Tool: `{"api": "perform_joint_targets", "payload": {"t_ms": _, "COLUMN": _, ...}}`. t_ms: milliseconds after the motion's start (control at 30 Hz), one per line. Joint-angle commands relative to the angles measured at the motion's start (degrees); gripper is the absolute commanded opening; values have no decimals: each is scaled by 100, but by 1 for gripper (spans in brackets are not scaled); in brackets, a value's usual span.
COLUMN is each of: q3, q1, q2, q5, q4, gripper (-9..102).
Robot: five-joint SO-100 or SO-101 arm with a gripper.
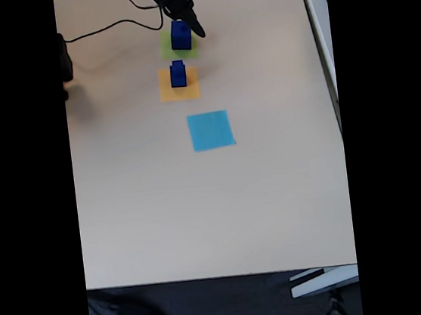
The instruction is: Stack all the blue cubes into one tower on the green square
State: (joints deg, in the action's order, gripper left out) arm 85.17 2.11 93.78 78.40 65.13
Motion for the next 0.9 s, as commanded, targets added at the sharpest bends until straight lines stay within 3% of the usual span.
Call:
{"api": "perform_joint_targets", "payload": {"t_ms": 0, "q3": 580, "q1": -88, "q2": 580, "q5": 70, "q4": -281, "gripper": 27}}
{"api": "perform_joint_targets", "payload": {"t_ms": 533, "q3": 2285, "q1": -167, "q2": 914, "q5": 105, "q4": -1310, "gripper": 27}}
{"api": "perform_joint_targets", "payload": {"t_ms": 867, "q3": 2487, "q1": -422, "q2": 879, "q5": -141, "q4": -1424, "gripper": 27}}
